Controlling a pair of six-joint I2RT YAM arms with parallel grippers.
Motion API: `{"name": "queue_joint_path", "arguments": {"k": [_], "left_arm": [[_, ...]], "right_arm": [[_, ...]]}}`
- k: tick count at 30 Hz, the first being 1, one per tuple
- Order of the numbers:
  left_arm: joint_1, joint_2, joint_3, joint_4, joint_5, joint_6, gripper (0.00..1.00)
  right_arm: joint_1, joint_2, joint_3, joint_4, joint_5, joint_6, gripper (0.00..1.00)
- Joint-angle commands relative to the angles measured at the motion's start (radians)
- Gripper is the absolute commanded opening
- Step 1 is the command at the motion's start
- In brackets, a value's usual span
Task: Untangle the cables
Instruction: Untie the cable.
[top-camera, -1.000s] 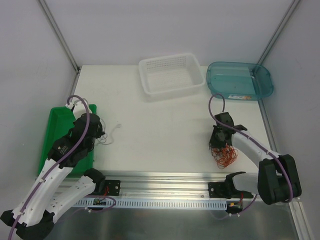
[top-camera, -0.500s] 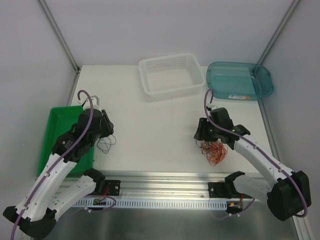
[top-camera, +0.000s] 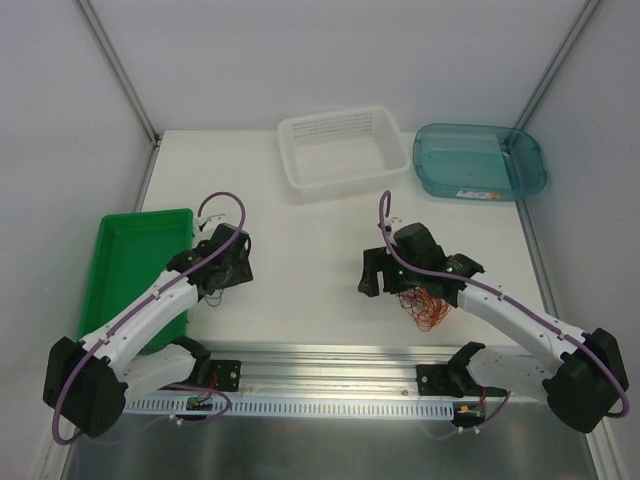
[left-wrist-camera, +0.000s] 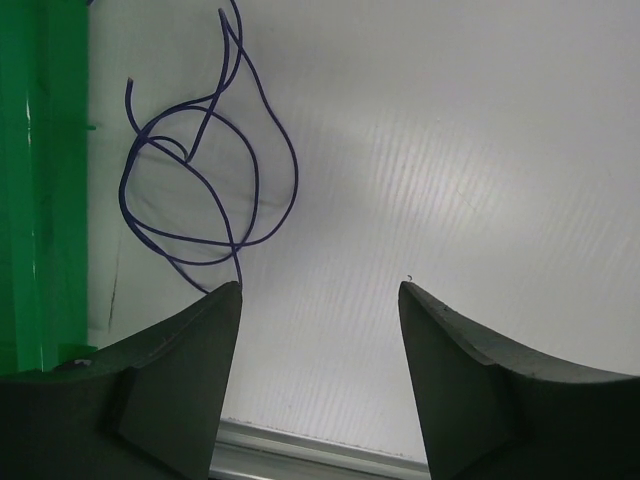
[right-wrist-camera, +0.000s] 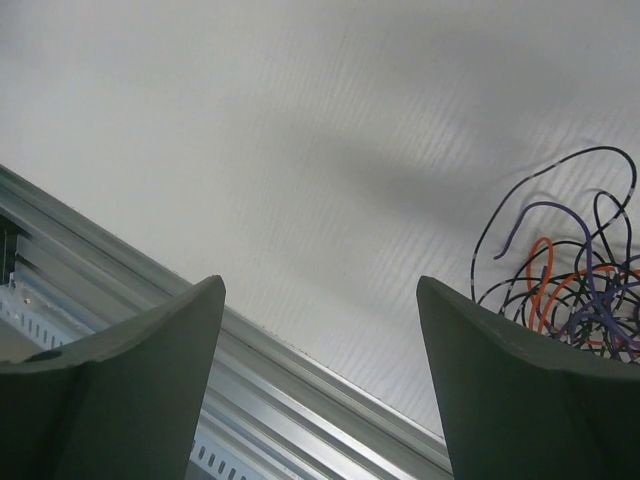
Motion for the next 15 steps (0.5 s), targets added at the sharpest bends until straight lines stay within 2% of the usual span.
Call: {"name": "queue_joint_path", "arguments": {"k": [1, 5, 10, 15], "left_arm": [[0.003, 0.054, -0.024, 0.115, -0.08, -0.046, 0.64], [0.013, 0.166, -0.024, 0.157, -0.088, -0.036, 0.6], [0.037, 0.281, -0.001, 0.193, -0.015, 0.021, 0.59], [0.089, 0.298, -0.024, 0.204, 0.033, 0.01, 0.63]], "right_arm": [[0.028, -0.015, 0.01, 0.049, -0.002, -0.007, 0.82], [0.057, -0.016, -0.009, 0.07, -0.011, -0.004, 0.82], [0.076, -0.013, -0.018, 0.073, -0.014, -0.007, 0.82], [0.079, -0.027, -0.027, 0.075, -0.015, -0.014, 0.82]]}}
